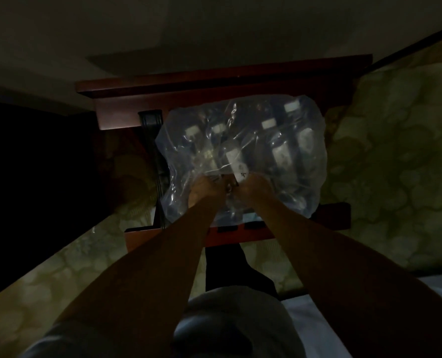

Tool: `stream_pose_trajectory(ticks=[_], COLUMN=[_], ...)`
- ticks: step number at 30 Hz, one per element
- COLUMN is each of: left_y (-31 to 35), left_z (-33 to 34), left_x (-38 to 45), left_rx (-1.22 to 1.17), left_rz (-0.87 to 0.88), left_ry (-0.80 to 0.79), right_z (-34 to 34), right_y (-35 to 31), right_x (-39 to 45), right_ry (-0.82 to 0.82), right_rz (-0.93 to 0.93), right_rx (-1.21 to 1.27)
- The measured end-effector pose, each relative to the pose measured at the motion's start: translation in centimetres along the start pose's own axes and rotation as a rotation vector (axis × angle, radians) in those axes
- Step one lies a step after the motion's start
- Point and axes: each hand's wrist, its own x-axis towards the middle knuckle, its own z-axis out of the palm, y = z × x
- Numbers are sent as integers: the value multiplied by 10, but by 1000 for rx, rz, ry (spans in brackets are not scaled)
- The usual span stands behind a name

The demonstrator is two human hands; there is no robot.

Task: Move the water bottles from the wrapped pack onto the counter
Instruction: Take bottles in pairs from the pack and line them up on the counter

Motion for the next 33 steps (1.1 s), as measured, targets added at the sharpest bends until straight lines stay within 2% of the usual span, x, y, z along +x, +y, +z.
stream_pose_trajectory(ticks=[7, 13, 15, 19, 25, 30, 33], left_y=[4, 3, 0, -6, -2, 5, 8], left_z=[-3, -7, -11, -21, -35, -49, -57], left_x=[-6, -7, -10, -24, -43, -69, -85], left_rx=[38, -49, -158, -449, -779, -983, -975], left_rz=[-34, -20, 2, 87, -64, -158, -168], left_ry=[-8, -32, -65, -232, -494, -513, -552], right_z=[0, -1, -7, -18, -35, -46, -50], right_y=[-3, -4, -3, -1, -5, -14, -17], right_x=[-5, -2, -3, -10, -31, -55, -71], right_ry=[45, -69, -58, -85, -174, -265, -267], right_rz=[-3, 35, 11, -45, 46, 175, 203], right_rx=[86, 209, 187, 314, 589, 669, 748])
